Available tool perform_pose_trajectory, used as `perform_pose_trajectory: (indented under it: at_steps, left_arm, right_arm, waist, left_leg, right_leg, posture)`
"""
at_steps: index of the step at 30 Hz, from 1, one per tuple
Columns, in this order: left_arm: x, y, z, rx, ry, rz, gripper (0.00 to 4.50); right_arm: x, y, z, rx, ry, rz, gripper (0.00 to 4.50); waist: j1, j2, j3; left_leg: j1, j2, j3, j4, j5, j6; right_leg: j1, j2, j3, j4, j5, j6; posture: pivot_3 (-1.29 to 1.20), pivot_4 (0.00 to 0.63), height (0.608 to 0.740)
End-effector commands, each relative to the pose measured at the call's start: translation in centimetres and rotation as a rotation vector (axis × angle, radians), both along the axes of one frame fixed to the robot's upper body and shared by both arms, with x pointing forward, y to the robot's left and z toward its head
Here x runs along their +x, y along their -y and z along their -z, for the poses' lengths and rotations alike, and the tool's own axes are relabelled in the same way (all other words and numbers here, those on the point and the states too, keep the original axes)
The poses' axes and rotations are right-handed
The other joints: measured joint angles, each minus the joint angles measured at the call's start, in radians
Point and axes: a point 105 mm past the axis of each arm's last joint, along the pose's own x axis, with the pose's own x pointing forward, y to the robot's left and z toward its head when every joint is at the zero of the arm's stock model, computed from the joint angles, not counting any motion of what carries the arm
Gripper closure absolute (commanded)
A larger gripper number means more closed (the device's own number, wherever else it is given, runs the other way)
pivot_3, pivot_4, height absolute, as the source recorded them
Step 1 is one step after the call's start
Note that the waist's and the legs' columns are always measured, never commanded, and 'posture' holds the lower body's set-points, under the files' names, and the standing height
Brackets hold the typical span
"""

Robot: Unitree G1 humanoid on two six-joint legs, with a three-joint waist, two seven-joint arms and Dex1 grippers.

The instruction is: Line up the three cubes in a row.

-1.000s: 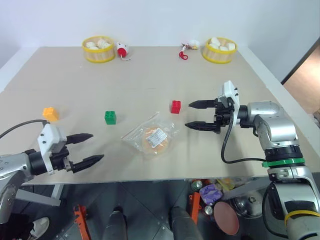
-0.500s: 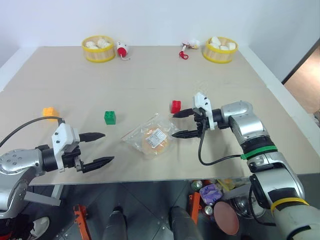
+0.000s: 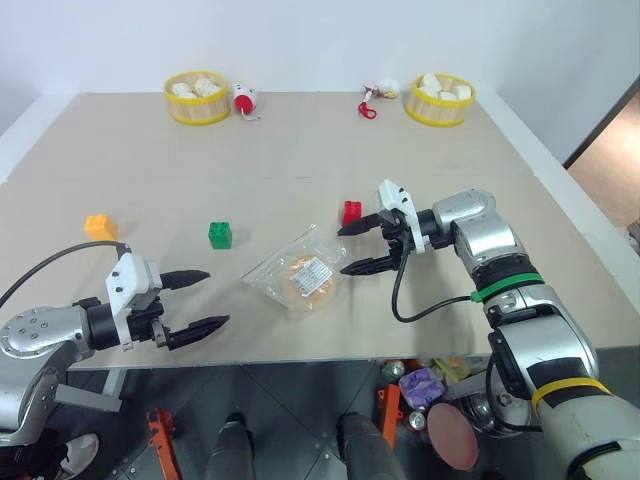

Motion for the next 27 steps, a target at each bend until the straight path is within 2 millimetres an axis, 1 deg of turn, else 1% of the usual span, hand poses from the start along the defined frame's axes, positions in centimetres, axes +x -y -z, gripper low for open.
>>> perform_pose_trajectory:
  at_steps: [1,9,16,22,26,27]
  left_arm:
    - [0.0,0.3,-1.0,-0.014,0.05,0.009,0.08]
    - [0.1,0.5,-1.0,-0.026,0.053,0.007,0.08]
    - [0.1,0.6,-1.0,-0.04,0.061,-0.004,0.08]
    - [0.1,0.7,-0.9,-0.048,0.062,-0.012,0.08]
    - [0.3,0.7,-1.0,-0.055,0.07,-0.023,0.0]
    - [0.3,0.7,-1.0,-0.057,0.072,-0.028,0.0]
  right_arm:
    - [-0.7,-1.4,0.5,-0.016,-0.019,-0.078,0.0]
    - [-1.1,-3.5,1.6,-0.011,-0.058,-0.103,0.0]
    - [-1.4,-4.6,3.6,-0.058,-0.055,-0.106,0.0]
    - [-1.5,-5.3,4.0,-0.061,-0.065,-0.107,0.0]
    - [-1.3,-6.2,4.7,-0.061,-0.043,-0.091,1.04]
    - [-1.2,-6.3,4.7,-0.057,-0.042,-0.084,1.47]
  waist:
    - [0.0,0.0,0.0]
    - [0.0,0.0,0.0]
    - [-0.001,0.0,0.0]
    - [-0.001,0.0,0.0]
    - [-0.004,-0.001,0.0]
    - [-0.004,-0.001,0.0]
  left_leg:
    - [0.0,0.0,0.0,0.0,0.0,0.0]
    - [0.0,0.0,0.0,0.0,0.0,0.0]
    - [0.001,0.0,0.0,0.0,0.0,0.0]
    - [0.003,0.0,0.0,0.0,0.0,0.0]
    - [0.005,0.0,0.0,0.0,0.0,0.0]
    - [0.006,0.0,0.0,0.0,0.0,0.0]
  right_leg:
    - [0.0,0.0,0.0,0.0,0.0,0.0]
    - [0.0,0.0,0.0,0.001,0.0,0.0]
    - [0.0,0.0,0.0,0.002,0.0,0.0]
    - [0.0,0.001,0.0,0.005,0.0,0.0]
    - [0.0,0.001,0.0,0.007,0.0,0.0]
    - [0.001,0.001,0.0,0.007,0.0,0.0]
  posture:
    - [0.0,0.15,0.74]
    - [0.0,0.15,0.74]
    - [0.0,0.15,0.74]
    - [0.0,0.15,0.74]
    - [0.0,0.15,0.74]
    - [0.0,0.15,0.74]
